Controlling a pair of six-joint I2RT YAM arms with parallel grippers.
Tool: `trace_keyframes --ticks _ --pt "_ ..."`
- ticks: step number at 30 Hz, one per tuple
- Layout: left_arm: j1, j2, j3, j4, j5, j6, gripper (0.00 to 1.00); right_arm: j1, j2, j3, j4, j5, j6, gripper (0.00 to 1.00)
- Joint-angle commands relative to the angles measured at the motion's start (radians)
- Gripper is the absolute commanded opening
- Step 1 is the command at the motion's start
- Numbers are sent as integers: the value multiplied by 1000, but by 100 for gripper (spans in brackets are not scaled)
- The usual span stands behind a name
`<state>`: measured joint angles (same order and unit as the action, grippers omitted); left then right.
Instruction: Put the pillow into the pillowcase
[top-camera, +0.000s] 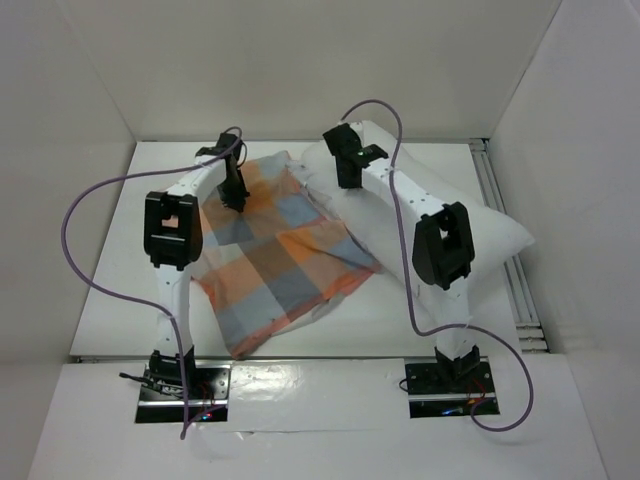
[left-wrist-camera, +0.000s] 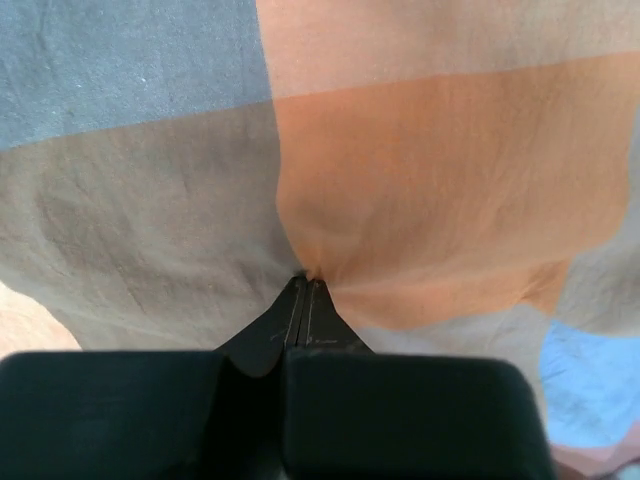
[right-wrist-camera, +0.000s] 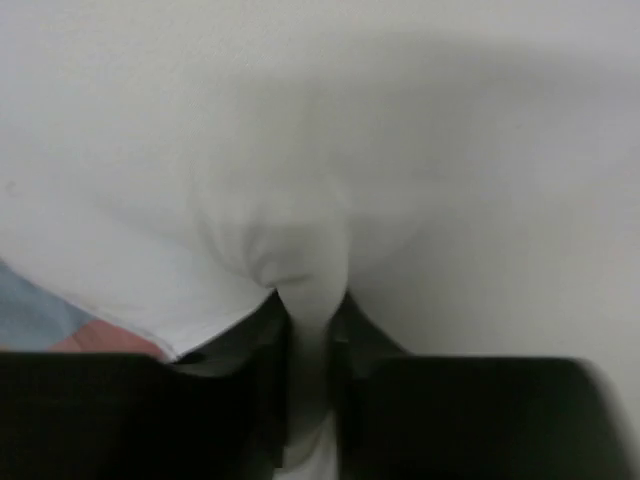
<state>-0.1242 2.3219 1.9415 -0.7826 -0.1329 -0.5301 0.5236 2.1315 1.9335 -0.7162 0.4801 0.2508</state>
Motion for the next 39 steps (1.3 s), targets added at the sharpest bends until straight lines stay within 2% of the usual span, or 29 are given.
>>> trace_keyframes --ticks 1,2,3,7,8,11,15,17,21,22,24,25,26,27,28,29,30,33,37,39 --pt "63 96 26 -15 29 -5 0 -63 -18 15 80 -110 5 16" --pt "63 96 60 -15 29 -5 0 -72 -43 6 80 -110 5 1" --pt "80 105 74 -24 29 -5 0 -73 -62 -16 80 -110 5 0" --pt "127 143 174 -24 29 4 0 -73 -240 -171 118 -86 5 0" --pt "147 157 200 -24 29 4 0 -73 -336 -213 132 -86 5 0" --pt "190 192 292 -50 18 4 0 -83 -488 -376 132 -86 39 0" --pt "225 203 367 -50 27 13 0 -71 -804 -612 164 -144 73 0" --pt "235 189 398 -50 27 24 0 -60 -927 -666 153 -169 85 0" --pt "219 111 412 -50 102 48 1 -5 -1040 -751 83 -213 123 0" --pt "210 53 387 -50 128 65 17 9 -1056 -787 74 -222 123 0" --pt "166 -17 335 -50 128 108 38 53 -1079 -824 40 -222 148 0" --pt "146 -54 308 -50 119 120 51 65 -1091 -843 14 -222 159 0" --pt "123 -140 274 -61 77 130 79 91 -1091 -876 3 -222 178 0" --pt "76 -183 236 -61 49 139 89 104 -1091 -887 -6 -231 179 9" --pt "51 -224 155 -61 27 150 95 117 -1091 -887 -29 -232 192 63" --pt "26 -264 111 -61 -18 150 100 143 -1091 -887 -40 -222 203 82" --pt "5 -336 70 -70 -34 150 100 159 -1091 -887 -40 -186 214 98" --pt "-69 -459 -100 -80 -76 131 99 182 -1101 -825 -40 -123 214 100" --pt "-191 -583 -304 -90 -94 96 85 193 -1021 -722 20 -69 160 100" --pt "-238 -627 -433 -90 -108 76 75 203 -946 -662 78 -60 110 100"
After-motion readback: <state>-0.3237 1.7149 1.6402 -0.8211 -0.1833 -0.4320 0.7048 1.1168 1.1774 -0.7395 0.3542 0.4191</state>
